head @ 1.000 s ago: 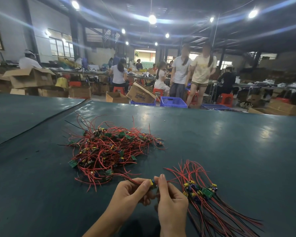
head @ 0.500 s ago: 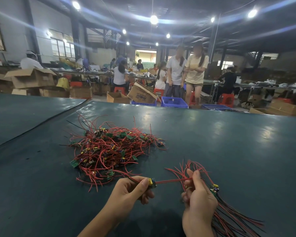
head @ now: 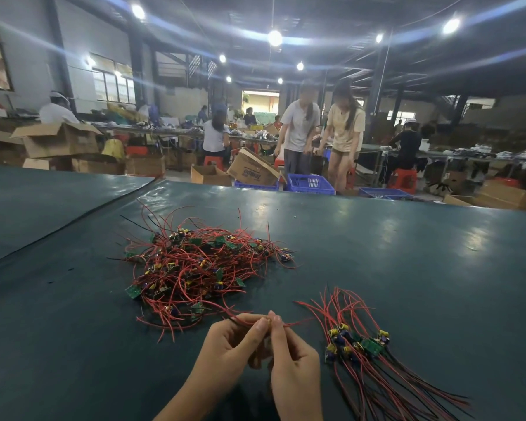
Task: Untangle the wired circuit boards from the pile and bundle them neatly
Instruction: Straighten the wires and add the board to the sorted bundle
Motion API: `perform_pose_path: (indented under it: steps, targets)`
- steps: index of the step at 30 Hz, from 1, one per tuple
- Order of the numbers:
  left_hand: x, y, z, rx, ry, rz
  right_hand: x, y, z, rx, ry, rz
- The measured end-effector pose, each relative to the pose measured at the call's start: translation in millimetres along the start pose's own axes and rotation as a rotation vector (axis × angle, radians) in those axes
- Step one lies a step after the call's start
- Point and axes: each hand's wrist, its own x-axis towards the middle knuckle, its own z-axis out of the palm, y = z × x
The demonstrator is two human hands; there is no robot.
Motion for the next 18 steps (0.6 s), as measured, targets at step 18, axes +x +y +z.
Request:
perform_pose_path:
  steps: [18]
  targets:
    - [11, -12, -26, 0.252, 0.367, 0.049, 30, -14, -52, 0.654, 0.479, 0.374]
